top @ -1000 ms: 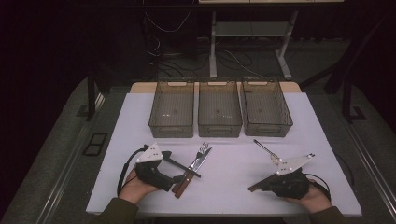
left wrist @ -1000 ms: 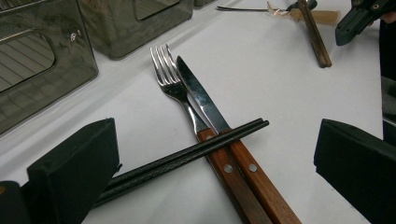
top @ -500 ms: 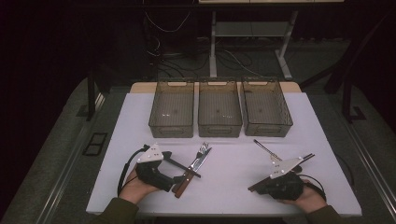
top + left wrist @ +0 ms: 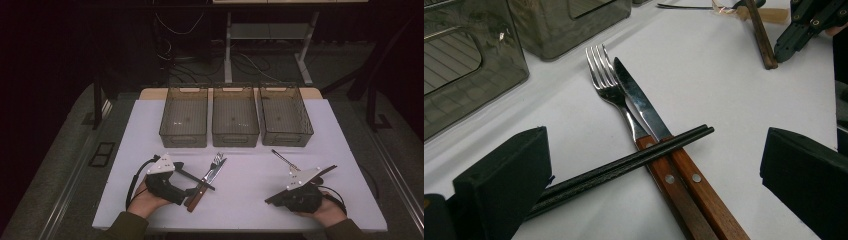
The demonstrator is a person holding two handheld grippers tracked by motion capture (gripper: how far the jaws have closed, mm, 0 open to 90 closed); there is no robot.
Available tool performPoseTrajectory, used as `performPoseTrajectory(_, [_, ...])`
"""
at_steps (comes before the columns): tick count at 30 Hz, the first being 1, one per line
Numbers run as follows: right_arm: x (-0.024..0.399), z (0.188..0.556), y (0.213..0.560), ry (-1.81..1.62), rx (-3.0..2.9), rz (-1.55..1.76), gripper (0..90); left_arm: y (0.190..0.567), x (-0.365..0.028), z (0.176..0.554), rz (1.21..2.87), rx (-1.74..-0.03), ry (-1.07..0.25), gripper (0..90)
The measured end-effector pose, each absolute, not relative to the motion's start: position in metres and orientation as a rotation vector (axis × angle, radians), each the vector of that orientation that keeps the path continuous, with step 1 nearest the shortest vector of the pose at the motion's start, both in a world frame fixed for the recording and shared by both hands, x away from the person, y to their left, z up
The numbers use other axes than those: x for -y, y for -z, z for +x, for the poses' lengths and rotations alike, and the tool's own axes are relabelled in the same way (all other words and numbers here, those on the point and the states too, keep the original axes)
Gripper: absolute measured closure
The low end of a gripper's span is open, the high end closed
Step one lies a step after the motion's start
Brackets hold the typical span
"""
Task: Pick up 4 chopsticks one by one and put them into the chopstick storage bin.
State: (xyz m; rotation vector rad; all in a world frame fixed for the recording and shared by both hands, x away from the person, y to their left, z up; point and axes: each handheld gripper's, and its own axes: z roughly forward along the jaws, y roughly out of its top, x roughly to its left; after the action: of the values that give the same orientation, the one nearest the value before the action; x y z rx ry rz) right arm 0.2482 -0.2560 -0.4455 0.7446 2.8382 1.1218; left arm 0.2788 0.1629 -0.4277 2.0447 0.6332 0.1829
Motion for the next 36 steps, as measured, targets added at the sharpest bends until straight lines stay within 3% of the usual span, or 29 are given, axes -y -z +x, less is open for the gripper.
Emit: performPoseTrajectory(36, [0.238,0.27,0.445,-1.078,-2.788,0.745,90.0,0.428,-0.161,0.279,2.055,-0.635,-0.185,0.0])
